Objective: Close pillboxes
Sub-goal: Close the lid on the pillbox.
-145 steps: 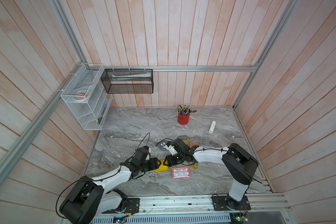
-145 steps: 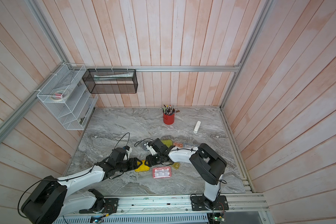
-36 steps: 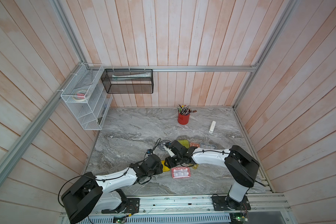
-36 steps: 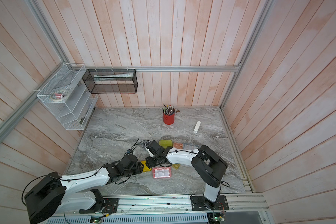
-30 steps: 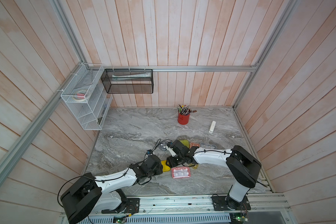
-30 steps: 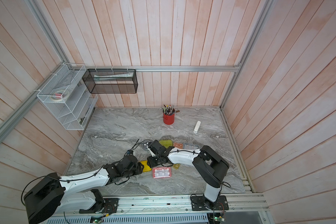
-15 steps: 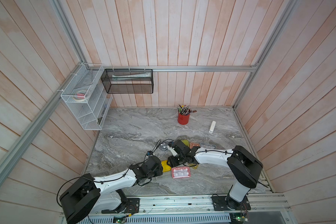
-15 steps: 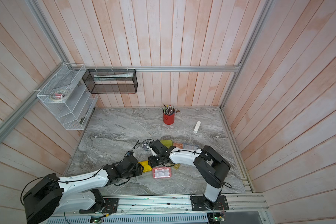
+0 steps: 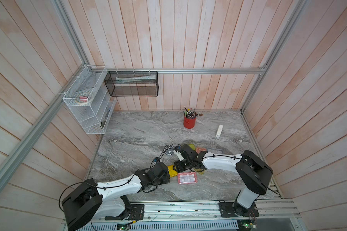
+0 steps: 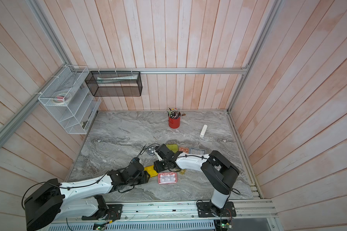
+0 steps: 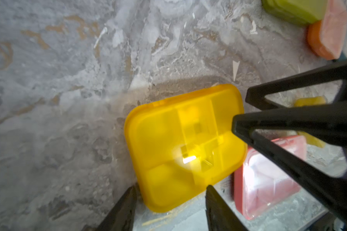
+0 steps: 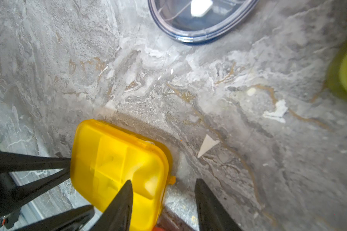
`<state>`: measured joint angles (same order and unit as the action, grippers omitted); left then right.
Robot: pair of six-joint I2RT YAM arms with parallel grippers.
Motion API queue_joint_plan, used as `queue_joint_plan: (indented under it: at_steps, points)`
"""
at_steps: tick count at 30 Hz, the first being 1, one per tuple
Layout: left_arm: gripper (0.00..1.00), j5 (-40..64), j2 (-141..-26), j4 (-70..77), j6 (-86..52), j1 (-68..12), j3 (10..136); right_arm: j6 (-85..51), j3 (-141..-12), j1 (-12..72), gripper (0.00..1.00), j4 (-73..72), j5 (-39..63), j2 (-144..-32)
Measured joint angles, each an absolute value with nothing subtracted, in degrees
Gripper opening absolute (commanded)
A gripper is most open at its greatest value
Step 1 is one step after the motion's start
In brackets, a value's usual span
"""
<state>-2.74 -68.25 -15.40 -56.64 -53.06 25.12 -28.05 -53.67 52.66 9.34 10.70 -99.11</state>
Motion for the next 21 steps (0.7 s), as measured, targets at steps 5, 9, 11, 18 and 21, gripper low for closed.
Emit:
queue_joint_plan:
  at_steps: [5, 9, 11, 18, 21]
  points:
    - [0.65, -1.5, -59.35, -19.86, -58.06, -52.8, 21.34, -27.57, -52.14, 52.66, 0.56, 8.84, 13.26, -98.21]
    - [0.65, 1.39, -53.08, -20.78, -58.74, -49.6, 18.11, -27.18, -51.83, 52.66, 0.57, 8.86, 14.7, -98.15]
    - [0.65, 3.4, -51.27, -20.12, -58.76, -47.55, 16.91, -26.96, -51.62, 52.66, 0.57, 8.91, 15.38, -98.13]
    - [0.66, 8.23, -53.01, -15.73, -58.35, -43.9, 16.29, -26.65, -51.57, 52.66, 0.57, 9.19, 16.19, -98.13]
    - [0.66, 9.32, -56.75, -12.86, -57.78, -43.51, 17.32, -26.52, -51.59, 52.66, 0.57, 9.32, 16.19, -98.13]
